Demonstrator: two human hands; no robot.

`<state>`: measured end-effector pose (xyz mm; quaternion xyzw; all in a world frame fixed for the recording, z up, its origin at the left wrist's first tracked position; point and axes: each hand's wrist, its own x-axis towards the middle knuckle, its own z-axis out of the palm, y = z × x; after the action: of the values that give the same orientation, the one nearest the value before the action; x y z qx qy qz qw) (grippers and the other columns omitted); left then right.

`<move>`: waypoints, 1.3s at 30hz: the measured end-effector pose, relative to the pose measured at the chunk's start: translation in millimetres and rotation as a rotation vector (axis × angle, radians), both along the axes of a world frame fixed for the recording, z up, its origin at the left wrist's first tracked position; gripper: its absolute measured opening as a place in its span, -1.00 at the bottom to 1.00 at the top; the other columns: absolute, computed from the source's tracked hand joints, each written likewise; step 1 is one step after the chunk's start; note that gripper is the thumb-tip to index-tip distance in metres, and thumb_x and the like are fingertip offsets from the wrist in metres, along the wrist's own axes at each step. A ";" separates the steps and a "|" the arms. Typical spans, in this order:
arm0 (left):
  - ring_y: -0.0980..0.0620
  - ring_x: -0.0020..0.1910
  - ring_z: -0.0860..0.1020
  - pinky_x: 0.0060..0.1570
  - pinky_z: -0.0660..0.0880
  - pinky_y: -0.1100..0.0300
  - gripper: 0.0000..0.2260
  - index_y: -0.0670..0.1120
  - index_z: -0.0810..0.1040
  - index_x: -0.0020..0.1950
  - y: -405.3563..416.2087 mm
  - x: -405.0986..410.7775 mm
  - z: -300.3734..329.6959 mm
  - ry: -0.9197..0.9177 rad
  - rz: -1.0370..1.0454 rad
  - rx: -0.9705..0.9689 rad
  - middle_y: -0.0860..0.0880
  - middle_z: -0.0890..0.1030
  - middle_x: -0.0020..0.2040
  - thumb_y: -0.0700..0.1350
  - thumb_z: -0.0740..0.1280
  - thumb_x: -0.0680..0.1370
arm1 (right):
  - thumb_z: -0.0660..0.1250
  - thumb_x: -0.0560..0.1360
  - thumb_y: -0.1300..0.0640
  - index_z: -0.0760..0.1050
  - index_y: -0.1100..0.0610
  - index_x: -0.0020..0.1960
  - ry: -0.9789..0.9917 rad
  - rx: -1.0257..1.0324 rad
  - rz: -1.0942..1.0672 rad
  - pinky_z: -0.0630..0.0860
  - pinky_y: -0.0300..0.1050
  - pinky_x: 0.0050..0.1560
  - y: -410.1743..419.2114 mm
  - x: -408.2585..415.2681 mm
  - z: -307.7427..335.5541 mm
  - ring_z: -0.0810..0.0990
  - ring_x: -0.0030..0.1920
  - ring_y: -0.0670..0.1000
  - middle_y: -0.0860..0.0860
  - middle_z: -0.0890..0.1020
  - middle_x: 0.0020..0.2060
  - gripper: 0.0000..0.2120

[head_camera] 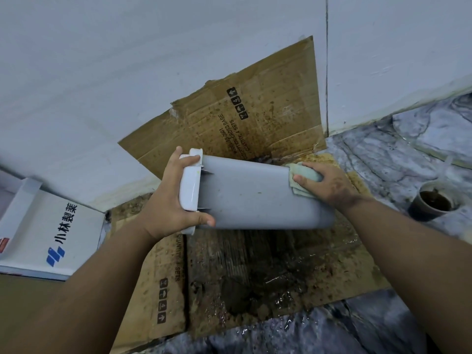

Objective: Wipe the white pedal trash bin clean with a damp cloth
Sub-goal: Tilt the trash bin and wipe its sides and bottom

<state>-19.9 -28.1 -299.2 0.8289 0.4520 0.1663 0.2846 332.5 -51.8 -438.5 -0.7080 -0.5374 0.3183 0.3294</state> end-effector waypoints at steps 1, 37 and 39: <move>0.10 0.64 -0.11 0.47 0.17 0.04 -0.01 0.38 0.17 0.46 1.7 0.9 2.0 0.014 0.022 0.004 0.06 -0.09 0.67 0.41 0.58 0.13 | 0.33 0.31 -0.48 0.54 -0.02 0.36 0.016 0.006 0.000 0.47 0.09 0.31 2.2 0.5 0.8 0.55 0.23 0.08 0.02 0.60 0.26 -0.23; 0.22 0.37 0.29 0.03 0.28 0.50 0.15 0.17 0.02 0.64 9.5 11.2 14.5 -0.113 0.288 -0.040 0.35 0.21 0.45 0.46 0.41 0.14 | -0.01 0.59 -0.30 -0.08 -0.22 0.60 -0.494 0.407 0.500 0.00 0.29 0.52 -6.7 -139.8 68.5 0.13 0.55 0.26 -0.11 -0.09 0.63 -0.37; 0.15 0.40 0.31 0.11 0.30 0.39 0.14 0.18 0.05 0.63 12.3 4.9 14.7 -0.112 0.300 -0.038 0.25 0.22 0.51 0.45 0.41 0.13 | 0.08 0.57 -0.33 -0.10 -0.25 0.60 -0.523 0.431 0.592 -0.03 0.21 0.56 -0.6 -119.5 59.0 0.09 0.56 0.21 -0.10 -0.10 0.63 -0.32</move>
<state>-15.0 -15.7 -284.5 0.7360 0.5572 0.2445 0.2968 213.0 -52.4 -379.5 -0.4957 -0.8361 0.0897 0.2173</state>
